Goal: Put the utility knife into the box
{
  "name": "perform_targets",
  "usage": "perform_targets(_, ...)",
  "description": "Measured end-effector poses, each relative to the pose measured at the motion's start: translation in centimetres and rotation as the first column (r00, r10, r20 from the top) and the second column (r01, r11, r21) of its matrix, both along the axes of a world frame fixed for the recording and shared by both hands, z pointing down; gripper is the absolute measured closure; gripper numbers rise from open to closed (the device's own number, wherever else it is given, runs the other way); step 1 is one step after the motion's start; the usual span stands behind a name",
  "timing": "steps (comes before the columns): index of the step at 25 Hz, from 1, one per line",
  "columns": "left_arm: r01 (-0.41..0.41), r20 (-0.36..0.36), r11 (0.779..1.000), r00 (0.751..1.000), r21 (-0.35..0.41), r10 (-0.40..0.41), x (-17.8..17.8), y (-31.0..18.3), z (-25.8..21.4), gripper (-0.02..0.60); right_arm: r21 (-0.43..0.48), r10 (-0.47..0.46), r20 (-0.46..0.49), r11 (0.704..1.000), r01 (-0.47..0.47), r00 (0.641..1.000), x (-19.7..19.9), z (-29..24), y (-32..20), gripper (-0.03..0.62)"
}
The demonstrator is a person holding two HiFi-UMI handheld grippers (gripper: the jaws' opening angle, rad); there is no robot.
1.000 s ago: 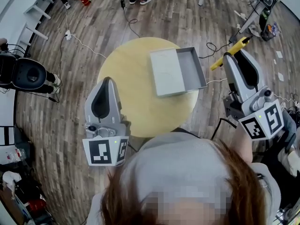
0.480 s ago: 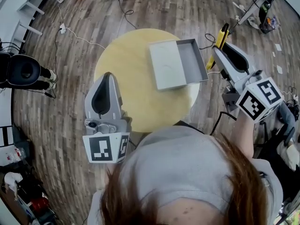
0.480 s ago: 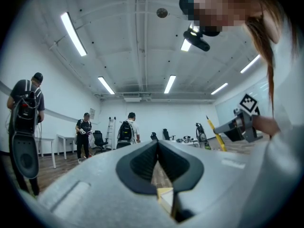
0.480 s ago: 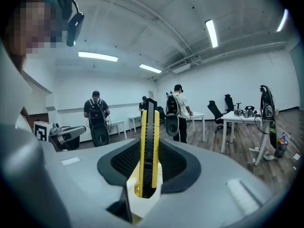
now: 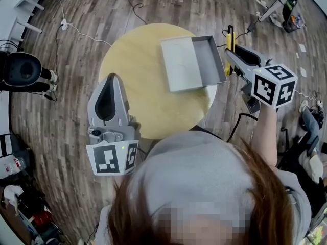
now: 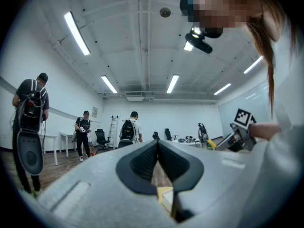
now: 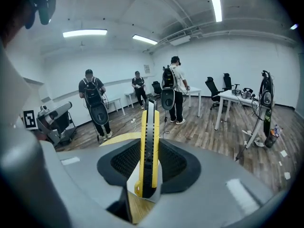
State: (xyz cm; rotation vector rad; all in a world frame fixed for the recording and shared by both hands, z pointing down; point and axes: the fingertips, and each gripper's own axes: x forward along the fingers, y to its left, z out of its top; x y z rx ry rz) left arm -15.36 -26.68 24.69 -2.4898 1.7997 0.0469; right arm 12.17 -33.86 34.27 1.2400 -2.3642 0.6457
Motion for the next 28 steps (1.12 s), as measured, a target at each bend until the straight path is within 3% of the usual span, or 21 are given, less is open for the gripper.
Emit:
perform_targets(18, 0.003, -0.012, 1.000, 1.000, -0.028, -0.003, 0.4, -1.2, 0.9, 0.588, -0.259, -0.043, -0.004, 0.965, 0.041, 0.999, -0.8, 8.7, -2.6, 0.473)
perform_targets(28, 0.006, -0.003, 0.999, 1.000, -0.042, -0.006, 0.4, -1.8, 1.1, 0.588, -0.397, -0.034, -0.041, 0.918, 0.015, 0.999, -0.1, 14.7, -3.8, 0.473)
